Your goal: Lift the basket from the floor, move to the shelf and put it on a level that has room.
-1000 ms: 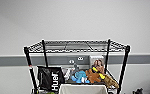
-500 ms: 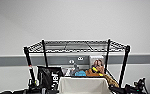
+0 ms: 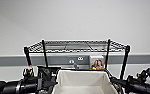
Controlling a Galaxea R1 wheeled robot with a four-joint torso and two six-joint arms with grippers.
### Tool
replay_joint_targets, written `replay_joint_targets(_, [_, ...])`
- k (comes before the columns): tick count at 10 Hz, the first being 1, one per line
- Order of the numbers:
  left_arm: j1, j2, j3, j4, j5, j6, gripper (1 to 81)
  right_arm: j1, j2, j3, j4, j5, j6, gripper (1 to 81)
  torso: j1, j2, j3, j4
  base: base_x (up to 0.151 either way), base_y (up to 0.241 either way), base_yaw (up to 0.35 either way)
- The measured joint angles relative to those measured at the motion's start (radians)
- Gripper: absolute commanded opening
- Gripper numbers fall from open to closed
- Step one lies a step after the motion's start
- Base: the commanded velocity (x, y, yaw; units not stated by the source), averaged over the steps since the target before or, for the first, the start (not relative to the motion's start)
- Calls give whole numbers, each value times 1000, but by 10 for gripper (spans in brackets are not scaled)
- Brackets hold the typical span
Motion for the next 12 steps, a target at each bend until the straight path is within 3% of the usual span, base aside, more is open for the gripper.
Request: replay_joint_targets(12, [-467, -42, 48, -2, 149, -362, 10, 441, -69, 22, 358, -161, 4, 10, 0, 0, 0, 0, 0, 0, 0])
